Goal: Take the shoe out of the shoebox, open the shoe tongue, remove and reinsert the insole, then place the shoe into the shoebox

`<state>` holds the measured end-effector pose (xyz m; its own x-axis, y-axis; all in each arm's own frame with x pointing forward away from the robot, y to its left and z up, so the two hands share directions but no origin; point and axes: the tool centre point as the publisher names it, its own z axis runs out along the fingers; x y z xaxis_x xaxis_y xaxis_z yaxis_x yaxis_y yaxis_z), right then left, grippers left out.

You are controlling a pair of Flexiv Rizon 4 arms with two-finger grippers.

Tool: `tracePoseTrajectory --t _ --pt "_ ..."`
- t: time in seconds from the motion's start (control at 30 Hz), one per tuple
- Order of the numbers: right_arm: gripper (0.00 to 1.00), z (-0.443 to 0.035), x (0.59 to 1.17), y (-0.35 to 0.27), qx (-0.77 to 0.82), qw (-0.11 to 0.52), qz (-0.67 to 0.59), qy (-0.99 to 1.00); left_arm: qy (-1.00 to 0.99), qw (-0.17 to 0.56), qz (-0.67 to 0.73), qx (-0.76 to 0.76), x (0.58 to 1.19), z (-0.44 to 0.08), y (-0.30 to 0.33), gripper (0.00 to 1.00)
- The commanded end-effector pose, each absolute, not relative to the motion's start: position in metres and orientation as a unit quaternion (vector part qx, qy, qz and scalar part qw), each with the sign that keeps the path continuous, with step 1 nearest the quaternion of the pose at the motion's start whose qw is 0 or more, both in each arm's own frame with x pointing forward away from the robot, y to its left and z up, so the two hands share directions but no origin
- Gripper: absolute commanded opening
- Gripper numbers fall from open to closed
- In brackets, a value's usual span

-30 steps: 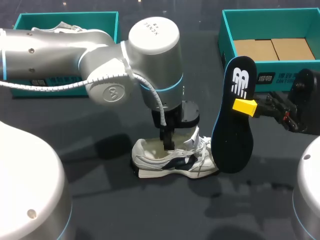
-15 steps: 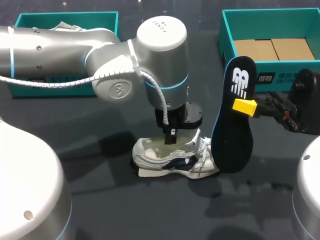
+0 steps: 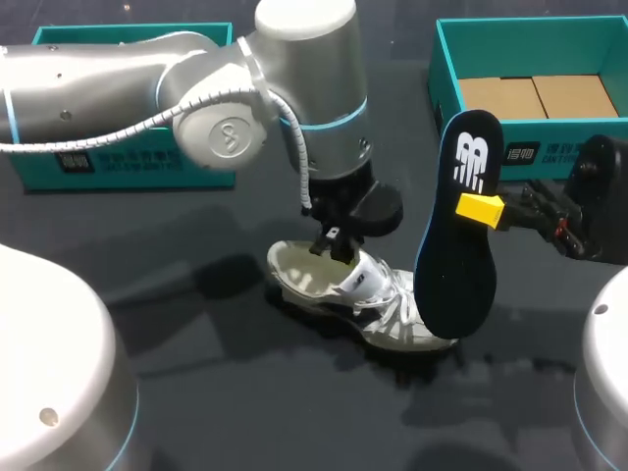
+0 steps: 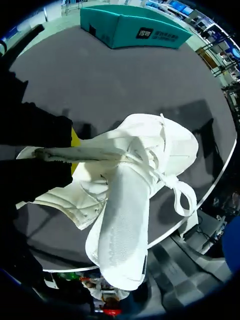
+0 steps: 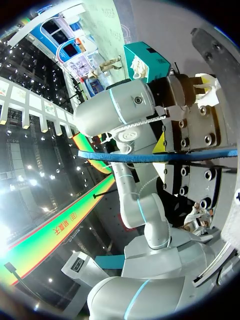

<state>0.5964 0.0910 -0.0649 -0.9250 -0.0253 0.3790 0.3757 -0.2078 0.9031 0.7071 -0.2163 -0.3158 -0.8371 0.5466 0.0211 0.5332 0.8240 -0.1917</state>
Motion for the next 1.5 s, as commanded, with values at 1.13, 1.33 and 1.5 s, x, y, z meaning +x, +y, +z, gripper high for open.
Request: tracePoseTrajectory --t 1.13,1.33,1.5 --pt "0.00 -0.065 0.594 0.091 -0.144 0.130 -0.764 -0.616 -0.630 -0.063 0.004 -0.774 0.708 -0.302 -0.249 0.00" --pt "0.00 -0.065 0.594 0.091 -0.144 0.130 -0.764 -0.616 -0.607 -0.061 0.009 -0.792 0.711 -0.312 -0.252 0.00" --pt "0.00 -0.065 0.594 0.091 -0.144 0.130 -0.764 -0.616 -0.600 -0.057 0.017 -0.798 0.712 -0.319 -0.253 0.00"
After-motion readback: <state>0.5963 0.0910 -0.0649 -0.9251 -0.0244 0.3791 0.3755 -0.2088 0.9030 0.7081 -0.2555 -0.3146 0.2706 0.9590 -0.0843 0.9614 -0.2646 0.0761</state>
